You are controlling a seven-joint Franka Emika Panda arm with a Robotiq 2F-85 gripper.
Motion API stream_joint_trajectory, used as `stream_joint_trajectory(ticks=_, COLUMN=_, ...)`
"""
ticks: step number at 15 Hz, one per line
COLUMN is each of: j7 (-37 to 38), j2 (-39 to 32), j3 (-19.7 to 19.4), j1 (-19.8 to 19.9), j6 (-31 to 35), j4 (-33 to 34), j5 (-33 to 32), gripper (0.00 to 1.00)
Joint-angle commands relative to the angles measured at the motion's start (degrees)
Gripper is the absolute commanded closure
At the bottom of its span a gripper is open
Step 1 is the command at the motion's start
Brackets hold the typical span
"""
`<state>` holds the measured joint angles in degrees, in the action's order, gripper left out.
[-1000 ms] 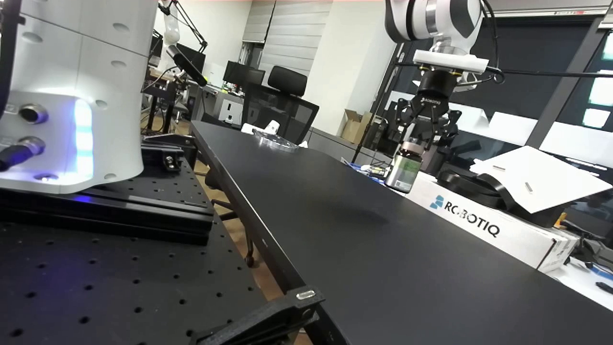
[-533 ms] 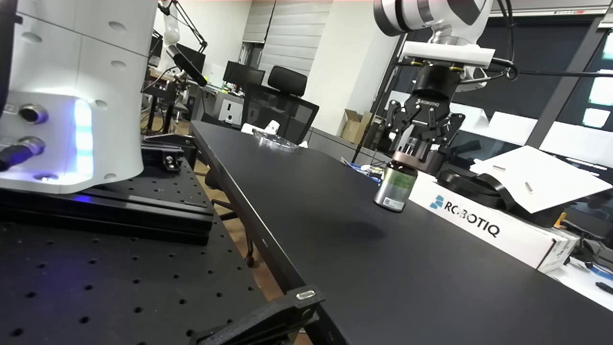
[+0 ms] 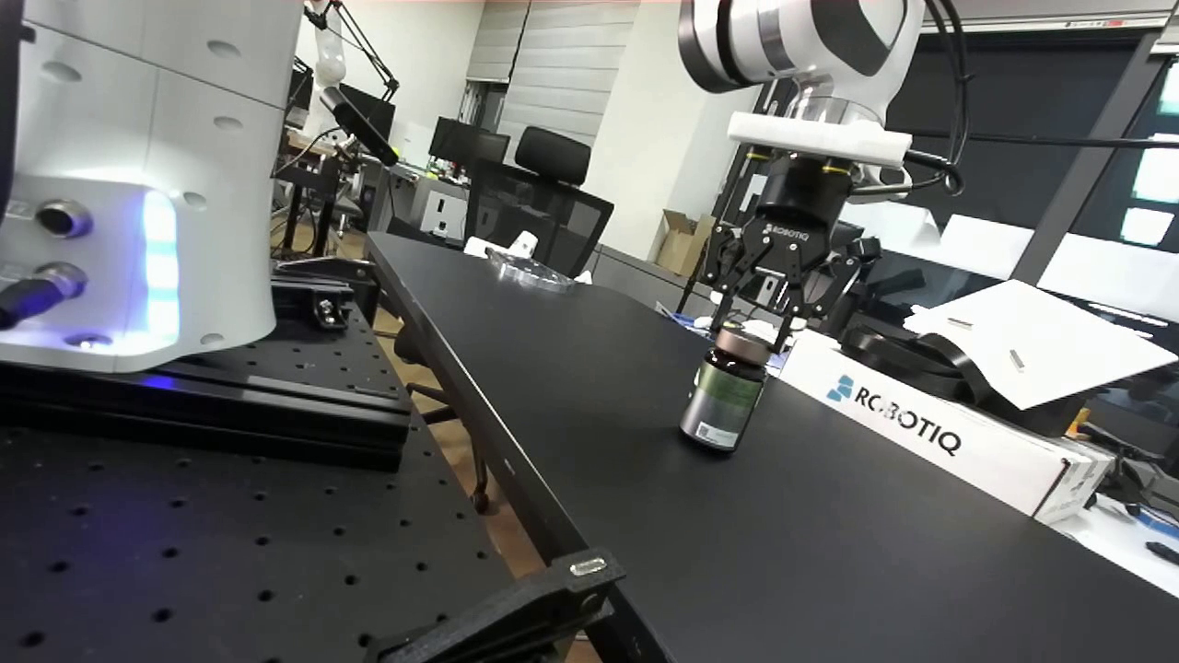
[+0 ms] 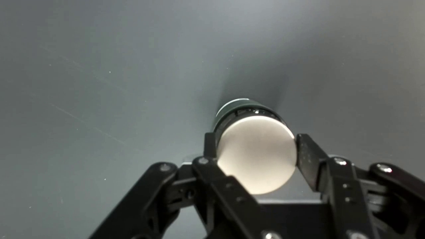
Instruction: Move the bottle forward
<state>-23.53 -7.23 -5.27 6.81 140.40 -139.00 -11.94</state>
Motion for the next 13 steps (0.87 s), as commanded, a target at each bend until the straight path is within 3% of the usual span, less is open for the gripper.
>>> stream_joint_trajectory(ticks=1, j7=1.70, j2=2.80, j3=-0.37, j1=0.11, j6=0.31, j4=-2.80, j5=-0.73, gripper=0.14)
stream_joint_trajectory(ticks=2, j7=1.46, j2=4.22, j3=-0.41, j1=0.09, j6=-0.31, j4=-3.20, j5=-0.72, gripper=0.14)
stream_joint_trajectory(ticks=4, j7=1.38, j2=7.66, j3=-0.68, j1=0.09, j6=-2.56, j4=-3.83, j5=-1.14, gripper=0.02)
stream_joint_trajectory(ticks=5, j7=0.51, j2=10.08, j3=-0.78, j1=0.29, j6=-3.96, j4=-4.37, j5=-0.36, gripper=0.00)
stream_joint_trajectory(ticks=10, j7=-0.75, j2=20.54, j3=-2.11, j1=0.55, j6=-14.35, j4=-5.07, j5=-1.55, gripper=0.00)
stream_joint_trajectory(ticks=11, j7=-0.39, j2=15.86, j3=-1.96, j1=-0.18, j6=-11.31, j4=-3.19, j5=-0.65, gripper=0.00)
stream_joint_trajectory(ticks=13, j7=-0.66, j2=19.32, j3=-2.43, j1=-0.14, j6=-14.20, j4=-3.82, j5=-0.77, gripper=0.00)
